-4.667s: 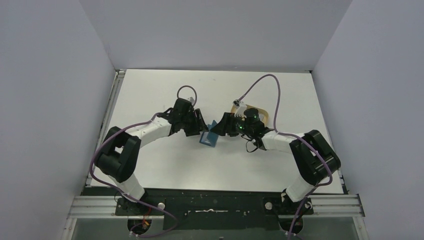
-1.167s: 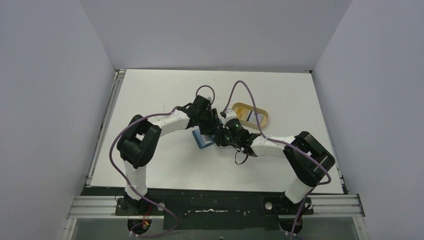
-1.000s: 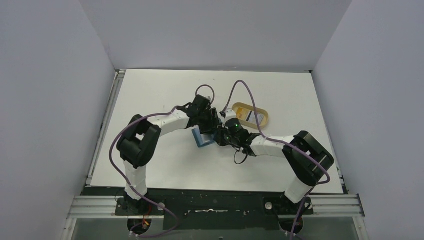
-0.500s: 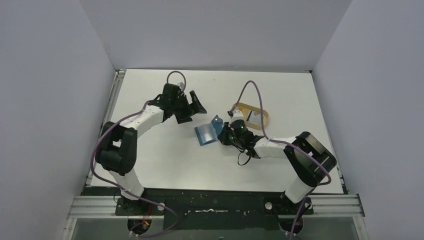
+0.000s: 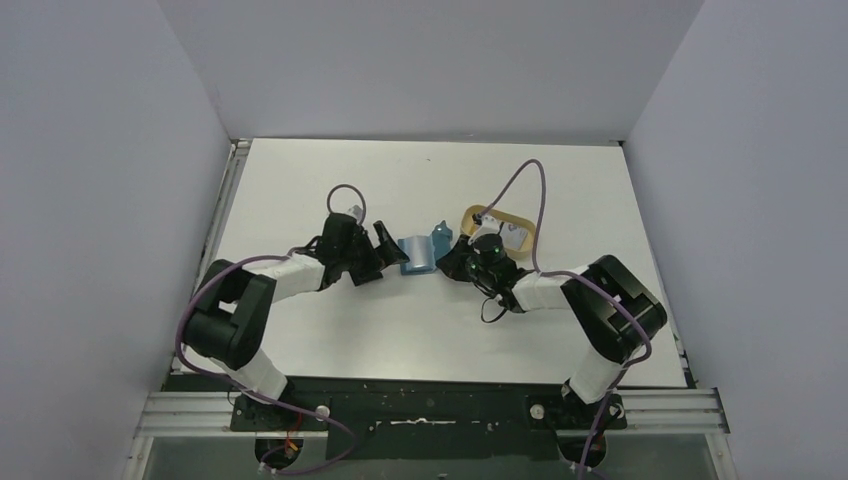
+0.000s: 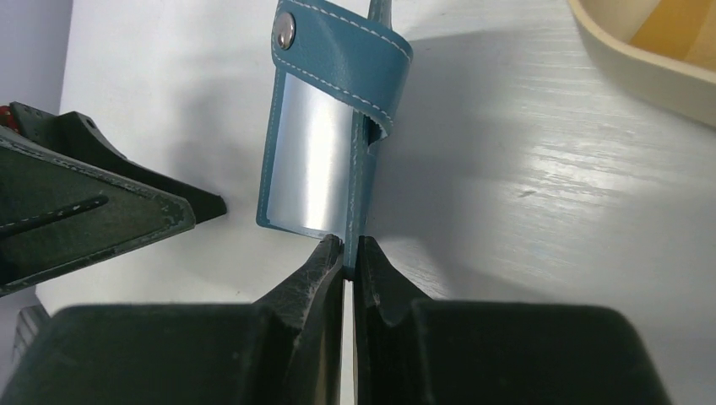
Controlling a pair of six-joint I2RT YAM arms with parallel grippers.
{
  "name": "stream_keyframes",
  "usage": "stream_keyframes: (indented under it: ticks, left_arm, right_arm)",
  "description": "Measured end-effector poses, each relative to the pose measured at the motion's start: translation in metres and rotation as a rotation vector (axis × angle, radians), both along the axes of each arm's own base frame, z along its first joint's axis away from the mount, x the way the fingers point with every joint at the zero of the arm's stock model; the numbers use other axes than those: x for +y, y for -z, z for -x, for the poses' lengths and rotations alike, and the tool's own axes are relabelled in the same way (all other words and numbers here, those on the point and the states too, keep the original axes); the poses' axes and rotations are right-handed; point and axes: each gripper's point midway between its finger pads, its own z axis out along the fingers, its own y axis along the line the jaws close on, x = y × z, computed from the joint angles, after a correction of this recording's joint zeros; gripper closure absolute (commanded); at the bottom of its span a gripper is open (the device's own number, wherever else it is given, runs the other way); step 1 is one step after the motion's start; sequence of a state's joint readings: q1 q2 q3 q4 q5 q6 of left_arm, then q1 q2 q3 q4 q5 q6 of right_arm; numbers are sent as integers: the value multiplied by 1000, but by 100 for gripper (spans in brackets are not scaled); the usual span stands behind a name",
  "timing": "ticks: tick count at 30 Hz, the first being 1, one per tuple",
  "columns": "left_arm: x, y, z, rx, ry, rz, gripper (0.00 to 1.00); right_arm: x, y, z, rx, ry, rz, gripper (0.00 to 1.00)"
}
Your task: Take the credit cards out of the card holder
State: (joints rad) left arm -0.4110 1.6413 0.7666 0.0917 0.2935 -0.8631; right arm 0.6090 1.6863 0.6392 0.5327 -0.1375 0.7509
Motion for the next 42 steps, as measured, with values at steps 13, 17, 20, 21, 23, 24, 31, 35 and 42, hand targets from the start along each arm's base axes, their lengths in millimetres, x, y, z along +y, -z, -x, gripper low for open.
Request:
stream_keyframes:
  ticks: [13, 17, 20, 21, 23, 24, 31, 35, 42]
  left_arm:
    - [-18, -5, -35, -87, -145, 197, 4]
    - [-24, -6, -40, -97, -175, 273, 7]
    - [-28, -8, -41, -95, -191, 336, 10]
    - [-28, -8, -41, -94, -197, 354, 10]
    - [-28, -8, -39, -87, -209, 376, 12]
    - [-28, -8, -38, -82, -214, 381, 13]
    - [-12, -6, -26, -72, -261, 353, 26]
    - [0, 0, -24, -72, -301, 321, 34]
    - [9, 7, -22, -74, -341, 290, 54]
  right_arm:
    - [24, 6, 3, 50, -23, -170, 100]
    - [27, 2, 3, 47, -32, -199, 100]
    - [29, 4, 4, 51, -36, -209, 100]
    - [29, 6, 4, 55, -37, -213, 100]
    - [30, 9, 4, 65, -39, -217, 100]
    - [31, 10, 5, 67, -40, -221, 100]
    - [34, 7, 6, 64, -54, -236, 100]
    - [34, 6, 6, 64, -58, -242, 100]
    - [34, 6, 7, 64, -58, -246, 100]
